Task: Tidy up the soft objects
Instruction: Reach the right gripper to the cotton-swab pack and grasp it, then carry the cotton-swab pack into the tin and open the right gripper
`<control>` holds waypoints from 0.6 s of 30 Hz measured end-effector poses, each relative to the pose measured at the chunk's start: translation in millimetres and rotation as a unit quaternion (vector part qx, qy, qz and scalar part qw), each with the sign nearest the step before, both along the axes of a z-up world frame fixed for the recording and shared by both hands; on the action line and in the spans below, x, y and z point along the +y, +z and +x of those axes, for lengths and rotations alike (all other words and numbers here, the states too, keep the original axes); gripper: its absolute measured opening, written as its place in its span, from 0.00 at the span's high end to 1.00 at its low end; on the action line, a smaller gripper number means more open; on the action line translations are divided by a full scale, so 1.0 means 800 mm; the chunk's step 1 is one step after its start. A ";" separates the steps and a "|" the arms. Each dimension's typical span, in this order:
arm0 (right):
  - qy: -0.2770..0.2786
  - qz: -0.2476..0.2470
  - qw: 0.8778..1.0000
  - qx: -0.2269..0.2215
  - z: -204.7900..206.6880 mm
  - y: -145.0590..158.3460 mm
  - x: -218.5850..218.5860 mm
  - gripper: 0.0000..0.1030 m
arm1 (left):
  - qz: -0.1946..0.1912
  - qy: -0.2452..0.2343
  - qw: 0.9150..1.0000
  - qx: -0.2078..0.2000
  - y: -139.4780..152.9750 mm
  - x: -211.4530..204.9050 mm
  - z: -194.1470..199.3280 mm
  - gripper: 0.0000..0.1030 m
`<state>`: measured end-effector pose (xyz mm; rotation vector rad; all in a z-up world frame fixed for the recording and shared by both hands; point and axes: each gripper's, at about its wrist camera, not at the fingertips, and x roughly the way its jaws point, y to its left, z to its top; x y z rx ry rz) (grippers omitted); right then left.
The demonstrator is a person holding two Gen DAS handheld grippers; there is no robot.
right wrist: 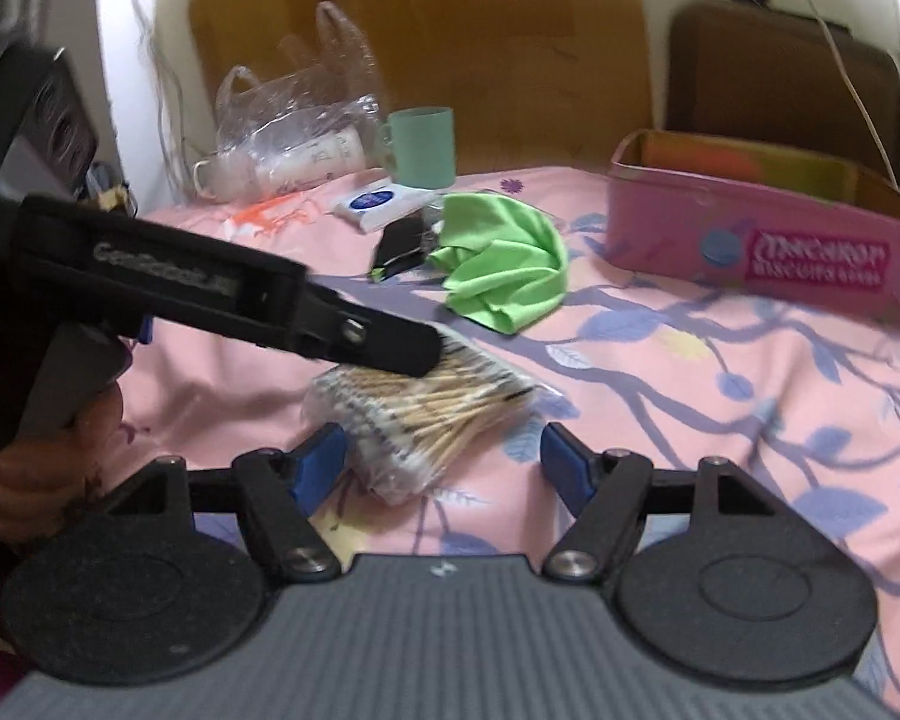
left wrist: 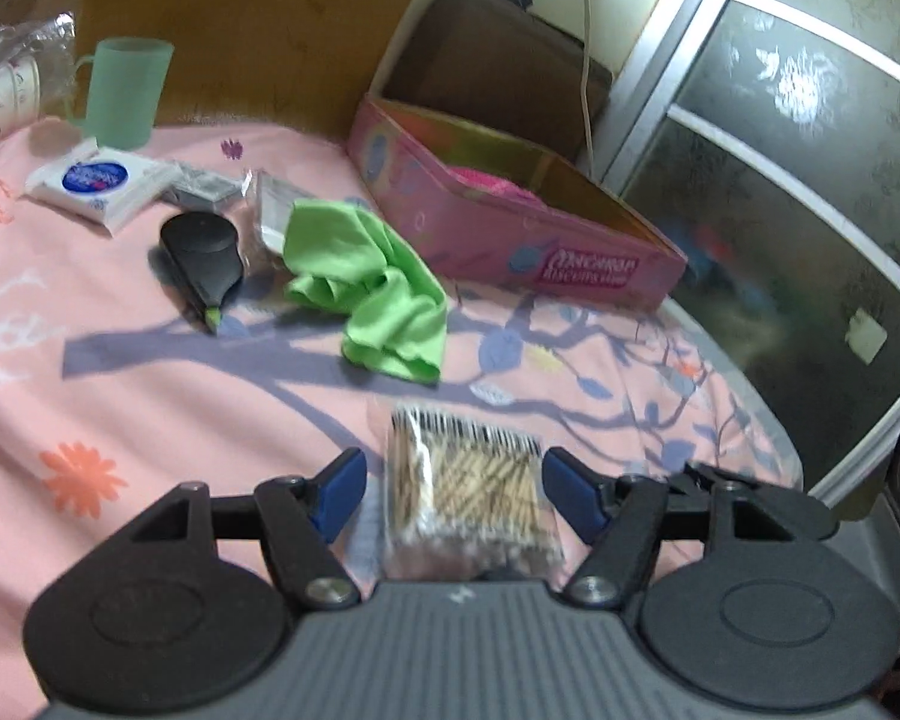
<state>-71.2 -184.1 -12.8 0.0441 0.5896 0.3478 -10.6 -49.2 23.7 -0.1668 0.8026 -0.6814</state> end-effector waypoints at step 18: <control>-0.089 -0.021 0.994 -0.054 -0.037 -0.009 -0.123 0.38 | 0.016 -0.142 0.990 0.015 0.001 -0.181 0.009 0.45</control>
